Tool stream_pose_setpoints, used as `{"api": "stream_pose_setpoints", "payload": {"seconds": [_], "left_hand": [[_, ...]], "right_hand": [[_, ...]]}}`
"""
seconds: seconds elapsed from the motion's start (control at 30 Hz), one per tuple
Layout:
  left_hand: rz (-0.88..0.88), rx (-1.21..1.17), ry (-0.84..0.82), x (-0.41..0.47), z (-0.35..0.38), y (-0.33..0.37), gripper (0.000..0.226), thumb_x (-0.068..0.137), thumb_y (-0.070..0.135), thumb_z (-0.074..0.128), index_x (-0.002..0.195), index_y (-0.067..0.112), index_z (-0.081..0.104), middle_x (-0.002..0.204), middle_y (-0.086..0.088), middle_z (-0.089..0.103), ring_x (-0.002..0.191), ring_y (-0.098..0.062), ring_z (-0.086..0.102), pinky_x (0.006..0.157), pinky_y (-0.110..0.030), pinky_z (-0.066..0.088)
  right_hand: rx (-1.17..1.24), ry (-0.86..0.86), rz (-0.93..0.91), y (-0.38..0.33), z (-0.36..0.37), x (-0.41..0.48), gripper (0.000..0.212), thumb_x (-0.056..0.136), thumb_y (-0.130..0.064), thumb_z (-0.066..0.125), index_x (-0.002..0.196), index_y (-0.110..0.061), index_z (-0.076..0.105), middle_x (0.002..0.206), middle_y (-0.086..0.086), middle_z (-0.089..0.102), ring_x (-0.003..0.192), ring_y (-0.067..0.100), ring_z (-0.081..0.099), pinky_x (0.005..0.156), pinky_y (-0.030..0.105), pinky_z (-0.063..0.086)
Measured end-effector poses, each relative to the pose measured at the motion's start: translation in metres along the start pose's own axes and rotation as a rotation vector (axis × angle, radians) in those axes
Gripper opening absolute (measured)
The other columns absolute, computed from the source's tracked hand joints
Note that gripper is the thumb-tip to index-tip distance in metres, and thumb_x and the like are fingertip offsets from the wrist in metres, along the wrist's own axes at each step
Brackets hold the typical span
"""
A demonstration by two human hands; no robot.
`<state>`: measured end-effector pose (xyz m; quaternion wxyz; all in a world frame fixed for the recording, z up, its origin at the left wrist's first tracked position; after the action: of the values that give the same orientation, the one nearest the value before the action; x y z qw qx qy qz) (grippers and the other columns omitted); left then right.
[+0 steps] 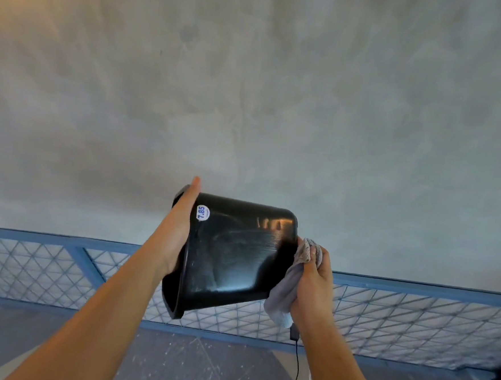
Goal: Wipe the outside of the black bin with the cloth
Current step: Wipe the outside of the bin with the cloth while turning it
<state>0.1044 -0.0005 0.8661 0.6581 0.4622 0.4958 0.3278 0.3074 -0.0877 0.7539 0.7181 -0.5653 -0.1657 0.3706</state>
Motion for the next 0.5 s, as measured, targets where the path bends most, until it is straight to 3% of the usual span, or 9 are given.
{"api": "stream_pose_setpoints", "payload": {"seconds": [0.13,0.23,0.3,0.4,0.5], "left_hand": [[-0.144,0.09,0.045,0.015,-0.012,0.018,0.099,0.07,0.1,0.034,0.076,0.011,0.077,0.082,-0.016,0.076,0.072,-0.03,0.075,0.08,-0.041,0.061],[-0.244,0.191,0.012,0.022,-0.026,0.021,0.103,0.071,0.1,0.025,0.091,0.008,0.069,0.081,-0.016,0.074,0.071,-0.029,0.073,0.075,-0.037,0.062],[-0.266,0.211,-0.001,0.021,-0.036,0.019,0.095,0.08,0.093,0.03,0.096,0.008,0.068,0.083,-0.016,0.074,0.071,-0.028,0.075,0.066,-0.034,0.062],[-0.207,0.192,0.072,0.022,-0.046,0.017,0.068,0.097,0.072,0.044,0.093,0.009,0.068,0.081,-0.014,0.073,0.068,-0.027,0.074,0.069,-0.036,0.06],[-0.202,0.088,0.195,0.026,-0.044,0.022,0.044,0.099,0.054,0.055,0.084,0.013,0.062,0.068,-0.012,0.069,0.055,-0.026,0.07,0.066,-0.036,0.057]], "right_hand": [[-0.025,-0.024,0.021,0.008,0.001,-0.006,0.02,0.109,-0.03,0.049,0.105,-0.028,0.069,0.104,0.0,0.075,0.106,0.02,0.071,0.104,0.046,0.052],[-0.026,-0.038,0.056,0.015,0.004,-0.01,0.02,0.109,-0.029,0.049,0.11,-0.023,0.068,0.105,0.002,0.076,0.106,0.018,0.072,0.103,0.044,0.054],[-0.02,-0.05,0.072,0.018,0.005,-0.012,0.02,0.109,-0.026,0.049,0.112,-0.021,0.068,0.104,0.002,0.076,0.105,0.019,0.072,0.101,0.04,0.055],[-0.018,-0.084,0.068,0.014,0.007,-0.01,0.02,0.109,-0.024,0.049,0.111,-0.016,0.067,0.103,0.006,0.075,0.102,0.019,0.071,0.089,0.03,0.056],[-0.062,-0.142,0.01,0.002,0.01,-0.009,0.019,0.109,-0.022,0.048,0.109,-0.012,0.064,0.093,0.004,0.07,0.084,0.006,0.07,0.072,0.016,0.055]]}}
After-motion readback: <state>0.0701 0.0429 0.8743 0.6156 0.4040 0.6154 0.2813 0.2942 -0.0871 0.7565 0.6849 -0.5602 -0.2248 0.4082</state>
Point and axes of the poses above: each hand's wrist, its own x-axis towards the middle knuckle, its own z-axis out of the palm, y = z × x, the point moved 1 cm from there along x, towards the middle knuckle
